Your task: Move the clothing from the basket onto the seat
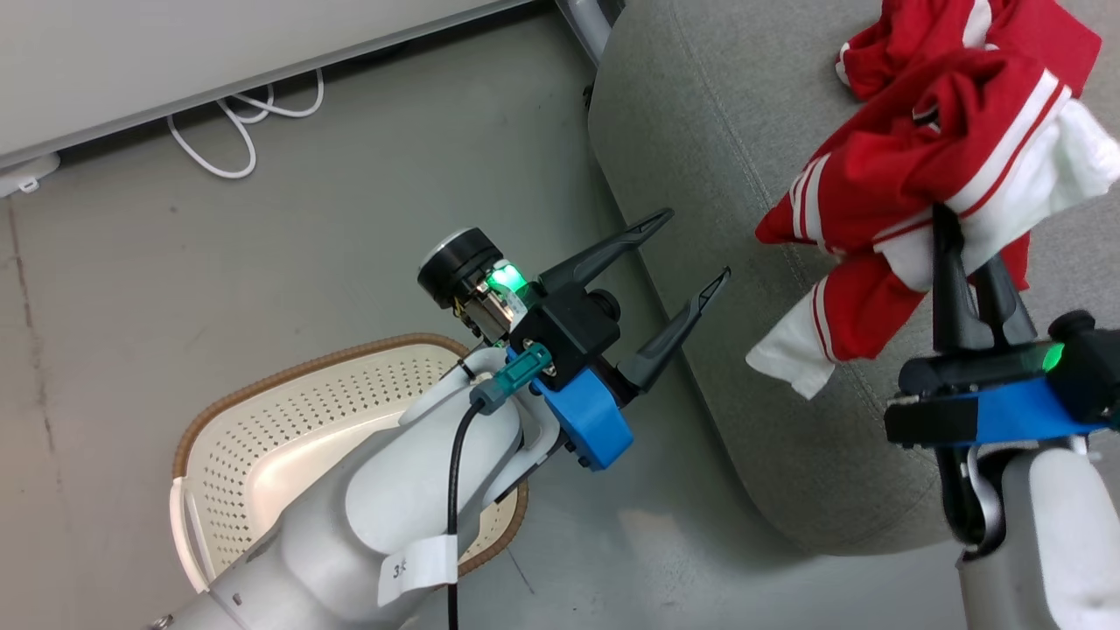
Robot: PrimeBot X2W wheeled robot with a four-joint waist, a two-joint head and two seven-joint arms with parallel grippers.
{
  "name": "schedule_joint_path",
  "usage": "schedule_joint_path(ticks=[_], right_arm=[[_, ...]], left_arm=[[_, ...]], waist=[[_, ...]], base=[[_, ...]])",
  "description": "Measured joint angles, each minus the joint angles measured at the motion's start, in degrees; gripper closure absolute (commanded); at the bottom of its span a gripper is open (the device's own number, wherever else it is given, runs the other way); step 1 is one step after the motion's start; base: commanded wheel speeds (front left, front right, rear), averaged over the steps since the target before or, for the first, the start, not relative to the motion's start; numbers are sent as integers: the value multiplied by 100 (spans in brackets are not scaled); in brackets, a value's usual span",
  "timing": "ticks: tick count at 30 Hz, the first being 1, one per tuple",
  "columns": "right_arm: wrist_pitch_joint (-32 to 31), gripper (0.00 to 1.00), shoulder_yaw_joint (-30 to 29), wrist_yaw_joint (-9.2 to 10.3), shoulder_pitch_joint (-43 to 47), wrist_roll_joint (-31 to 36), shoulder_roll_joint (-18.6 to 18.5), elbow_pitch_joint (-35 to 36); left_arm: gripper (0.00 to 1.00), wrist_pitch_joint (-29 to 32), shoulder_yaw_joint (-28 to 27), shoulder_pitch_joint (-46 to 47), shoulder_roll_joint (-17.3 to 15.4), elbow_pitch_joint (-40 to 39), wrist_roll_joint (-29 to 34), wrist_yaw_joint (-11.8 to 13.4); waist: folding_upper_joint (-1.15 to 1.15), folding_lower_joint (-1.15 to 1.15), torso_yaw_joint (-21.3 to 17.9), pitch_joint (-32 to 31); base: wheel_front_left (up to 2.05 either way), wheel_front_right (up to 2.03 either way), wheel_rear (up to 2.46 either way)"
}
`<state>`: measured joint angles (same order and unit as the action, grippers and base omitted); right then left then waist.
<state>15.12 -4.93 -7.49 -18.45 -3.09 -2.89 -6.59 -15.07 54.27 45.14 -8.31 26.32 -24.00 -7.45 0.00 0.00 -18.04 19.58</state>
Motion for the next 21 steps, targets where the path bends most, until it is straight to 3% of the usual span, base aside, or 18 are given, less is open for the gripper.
schedule_joint_path(ticks=[10,17,21], right_arm=[[1,100,-301,-1,-1688,319,-48,471],[1,100,-1449,0,-3216,268,-742,623],[2,100,-2007,-1,-3833,207,-1374,313]], left_arm=[[0,0,-113,439,-336,-282,307,1],[0,67,-123,904,-580,-579,498,1],[0,140,-105,1154,-697,-747,604,1]], waist=[[0,1,75,759],[0,1,146,1597],[0,1,202,2095]], base=[[0,0,0],[0,0,0],[0,0,0]])
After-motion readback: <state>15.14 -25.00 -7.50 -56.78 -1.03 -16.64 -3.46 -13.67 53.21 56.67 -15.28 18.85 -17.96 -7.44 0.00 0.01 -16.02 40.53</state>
